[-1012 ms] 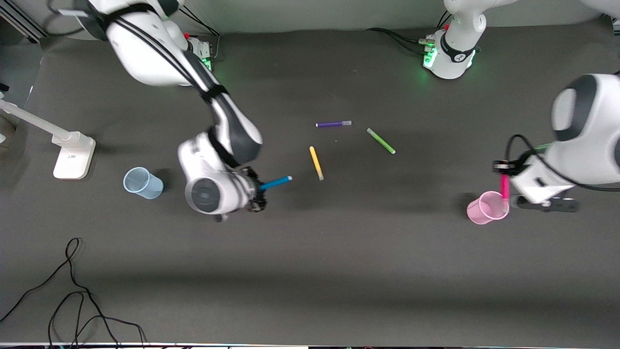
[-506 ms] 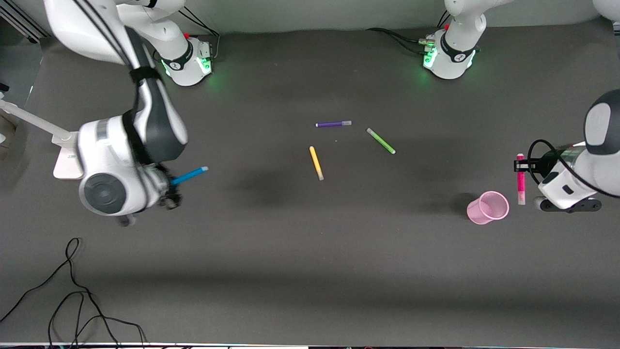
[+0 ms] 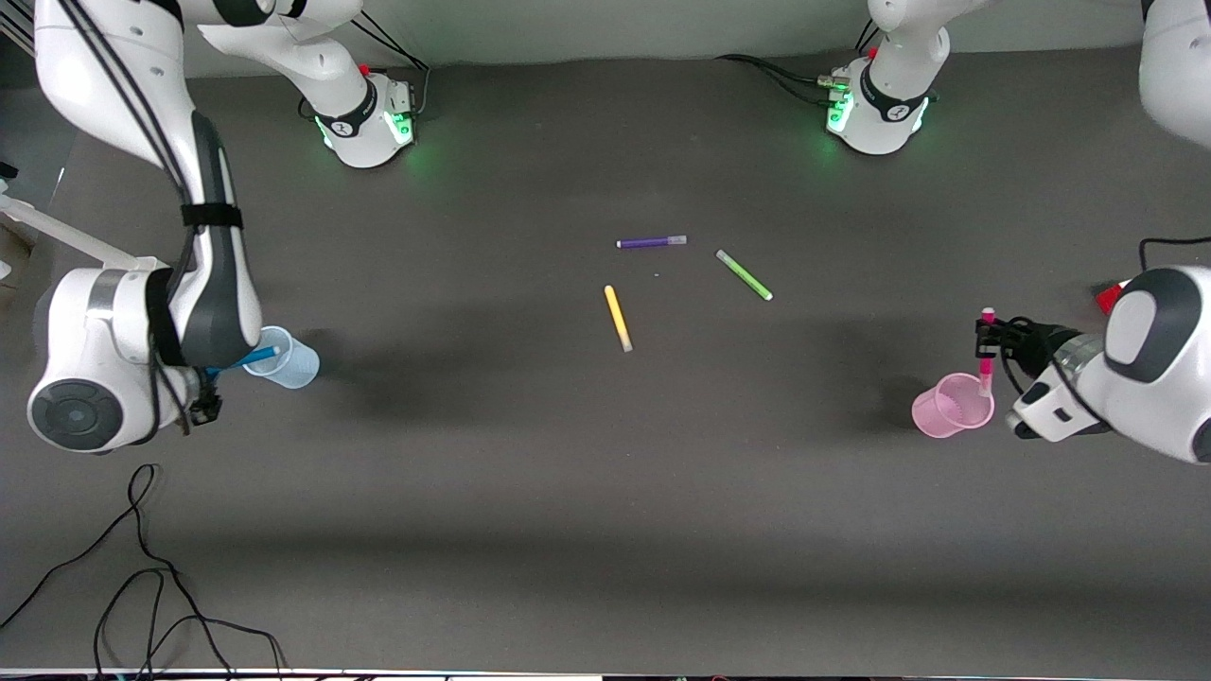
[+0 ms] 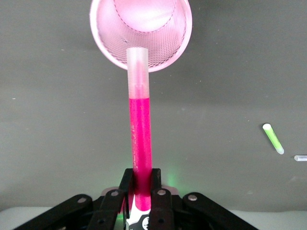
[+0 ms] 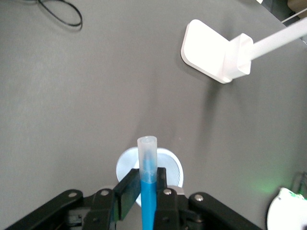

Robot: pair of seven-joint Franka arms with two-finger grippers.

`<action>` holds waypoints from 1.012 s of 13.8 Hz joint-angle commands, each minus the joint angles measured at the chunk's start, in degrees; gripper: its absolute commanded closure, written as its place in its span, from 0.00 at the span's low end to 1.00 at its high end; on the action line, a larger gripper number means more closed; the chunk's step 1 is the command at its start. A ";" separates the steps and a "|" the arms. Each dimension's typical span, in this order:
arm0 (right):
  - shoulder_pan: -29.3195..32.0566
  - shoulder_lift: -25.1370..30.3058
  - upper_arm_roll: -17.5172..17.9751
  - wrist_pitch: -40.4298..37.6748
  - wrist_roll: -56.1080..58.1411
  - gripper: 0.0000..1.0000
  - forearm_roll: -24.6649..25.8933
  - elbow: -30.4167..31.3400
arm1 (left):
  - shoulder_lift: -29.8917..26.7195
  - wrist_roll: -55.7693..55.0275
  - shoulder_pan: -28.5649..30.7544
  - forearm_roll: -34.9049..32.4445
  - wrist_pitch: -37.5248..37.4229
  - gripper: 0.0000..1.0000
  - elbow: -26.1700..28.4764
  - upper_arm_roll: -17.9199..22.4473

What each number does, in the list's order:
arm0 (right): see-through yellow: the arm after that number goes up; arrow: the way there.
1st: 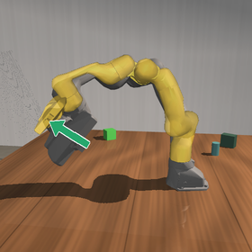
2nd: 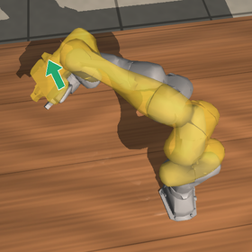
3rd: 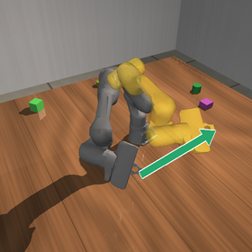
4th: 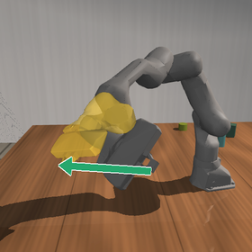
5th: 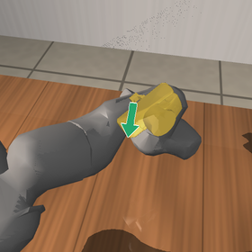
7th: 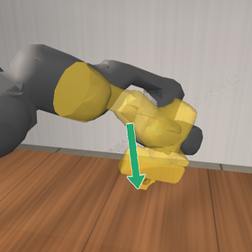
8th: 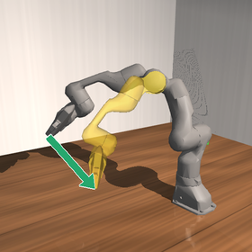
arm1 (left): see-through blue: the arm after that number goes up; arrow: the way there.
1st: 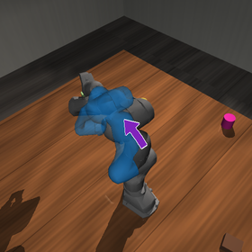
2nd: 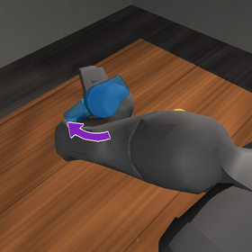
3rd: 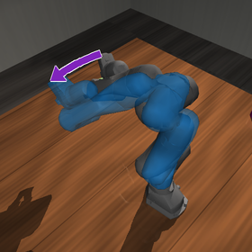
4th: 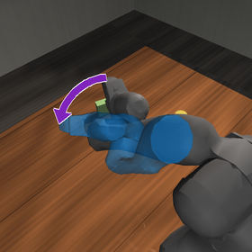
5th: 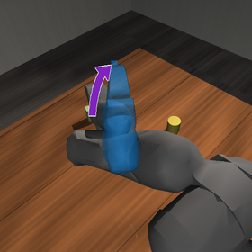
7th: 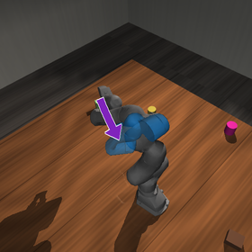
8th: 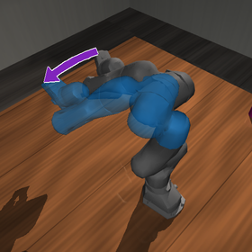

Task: Place pink and blue markers in matching cups
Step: 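Drop the blue marker into the blue cup while the left gripper drops pink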

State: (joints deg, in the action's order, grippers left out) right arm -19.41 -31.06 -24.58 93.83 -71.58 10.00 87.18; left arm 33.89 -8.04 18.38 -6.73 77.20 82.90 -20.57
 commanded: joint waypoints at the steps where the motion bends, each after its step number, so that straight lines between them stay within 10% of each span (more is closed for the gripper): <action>1: -1.15 -3.73 -0.38 2.24 -2.41 1.00 2.30 -0.08 | 3.10 -1.63 -0.98 -1.44 -2.14 1.00 -3.01 -0.17; 12: -2.65 -4.79 -0.30 4.87 -11.21 1.00 12.50 8.53 | 9.70 -1.63 -1.60 -2.58 -1.35 0.98 -8.19 -0.09; 13: -2.65 -4.88 -0.30 4.87 -11.65 1.00 12.50 8.53 | 9.70 -1.37 -1.60 -2.58 -1.09 0.38 -8.28 0.00; 14: -2.74 -4.88 -0.30 4.87 -11.66 1.00 12.50 8.62 | 9.70 -1.10 -1.60 -2.67 -1.00 0.03 -8.37 0.00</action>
State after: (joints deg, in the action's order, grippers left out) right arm -21.48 -37.01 -24.67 97.93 -81.09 20.83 94.43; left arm 42.47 -8.70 17.63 -8.34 77.14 77.03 -20.66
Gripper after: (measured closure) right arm 0.797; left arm 0.749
